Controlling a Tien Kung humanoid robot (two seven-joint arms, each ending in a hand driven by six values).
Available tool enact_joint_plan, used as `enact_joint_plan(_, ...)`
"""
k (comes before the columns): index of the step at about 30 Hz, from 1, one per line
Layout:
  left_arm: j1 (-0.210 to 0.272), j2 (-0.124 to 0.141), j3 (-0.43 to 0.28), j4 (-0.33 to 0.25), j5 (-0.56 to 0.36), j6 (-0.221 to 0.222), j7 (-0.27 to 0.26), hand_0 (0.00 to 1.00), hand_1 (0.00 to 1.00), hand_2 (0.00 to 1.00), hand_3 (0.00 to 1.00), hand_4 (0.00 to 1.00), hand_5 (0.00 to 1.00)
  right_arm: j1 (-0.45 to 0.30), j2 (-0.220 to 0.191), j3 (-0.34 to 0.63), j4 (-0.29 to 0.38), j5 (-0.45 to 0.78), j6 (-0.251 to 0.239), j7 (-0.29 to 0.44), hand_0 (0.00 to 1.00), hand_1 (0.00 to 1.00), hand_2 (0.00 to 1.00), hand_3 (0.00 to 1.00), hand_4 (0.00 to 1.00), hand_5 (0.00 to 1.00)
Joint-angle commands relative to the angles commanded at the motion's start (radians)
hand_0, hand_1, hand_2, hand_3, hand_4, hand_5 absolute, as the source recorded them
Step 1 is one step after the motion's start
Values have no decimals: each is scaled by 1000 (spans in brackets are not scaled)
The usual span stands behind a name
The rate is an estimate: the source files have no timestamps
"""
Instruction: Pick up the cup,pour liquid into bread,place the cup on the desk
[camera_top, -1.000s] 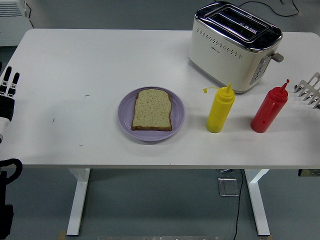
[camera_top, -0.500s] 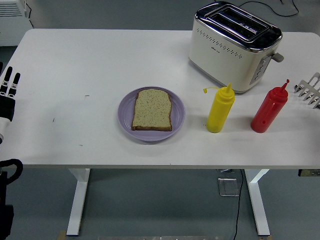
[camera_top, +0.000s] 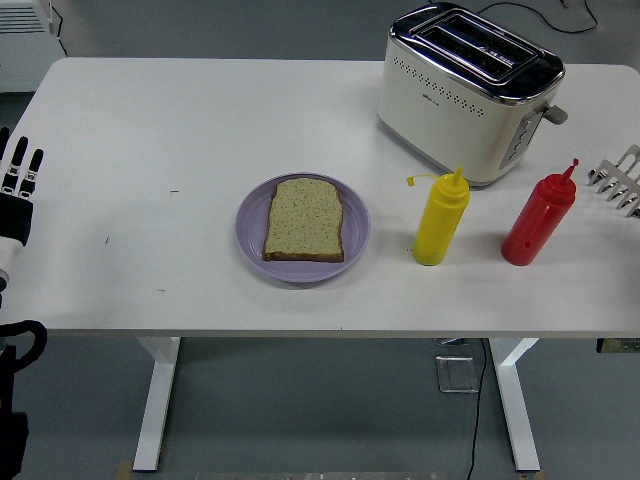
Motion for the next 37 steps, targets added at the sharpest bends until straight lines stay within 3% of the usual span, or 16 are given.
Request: enact_joint_plan(37, -11, -2, -5, 0, -2, 0, 0, 787, 743, 745, 702, 515, 994, 8, 2, 4, -2, 3, -1, -4, 748, 685, 696, 698, 455, 465)
